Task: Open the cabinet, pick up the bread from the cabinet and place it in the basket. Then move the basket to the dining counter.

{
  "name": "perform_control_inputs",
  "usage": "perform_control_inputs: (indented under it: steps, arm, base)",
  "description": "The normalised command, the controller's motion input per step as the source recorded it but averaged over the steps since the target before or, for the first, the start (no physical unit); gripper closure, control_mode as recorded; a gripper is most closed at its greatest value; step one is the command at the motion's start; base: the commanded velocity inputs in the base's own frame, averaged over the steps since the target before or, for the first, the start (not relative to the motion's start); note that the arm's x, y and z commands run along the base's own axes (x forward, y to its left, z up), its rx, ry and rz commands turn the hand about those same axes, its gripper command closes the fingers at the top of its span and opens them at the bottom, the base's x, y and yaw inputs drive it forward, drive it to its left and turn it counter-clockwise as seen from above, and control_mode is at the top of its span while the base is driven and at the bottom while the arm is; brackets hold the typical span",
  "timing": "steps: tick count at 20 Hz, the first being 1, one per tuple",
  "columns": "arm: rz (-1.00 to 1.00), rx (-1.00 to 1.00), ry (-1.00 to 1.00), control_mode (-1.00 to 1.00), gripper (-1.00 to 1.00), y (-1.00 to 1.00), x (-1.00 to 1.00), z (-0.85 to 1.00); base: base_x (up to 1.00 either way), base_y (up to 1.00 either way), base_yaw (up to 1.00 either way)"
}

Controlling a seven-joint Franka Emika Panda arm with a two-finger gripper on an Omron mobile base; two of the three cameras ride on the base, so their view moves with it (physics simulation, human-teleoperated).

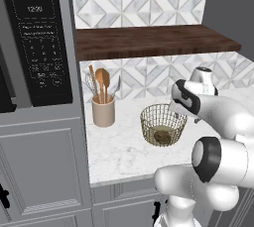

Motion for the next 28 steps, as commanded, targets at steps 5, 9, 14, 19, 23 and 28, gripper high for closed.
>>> perform_control_inputs:
  steps: [5,9,14,19,23,28]
  arm:
    - [0.0,0.05,0.0,-1.0,-1.0,0.11,0.0,-0.12]
    - [0.0,0.0,0.01,-1.0,-1.0,0.09,0.1,-0.35]
    - [0.0,0.0,0.03,-1.0,-1.0,0.0,0.13,-0.4]
    - [0.0,0.0,0.02,-1.0,-1.0,0.01,0.1,-0.34]
    - [0.0,0.01,0.0,-1.0,-1.0,0.06,0.0,-0.2]
    - [0.0,0.01,0.0,-1.0,1.0,0.08,0.0,-0.17]
  base:
    - [0.0,0.0,0.0]
    - [0.0,0.0,0.0]
    - [0.0,0.0,0.0]
    - [0.0,0.0,0.0]
    - [0.0,0.0,0.0]
    - [0.0,0.0,0.0]
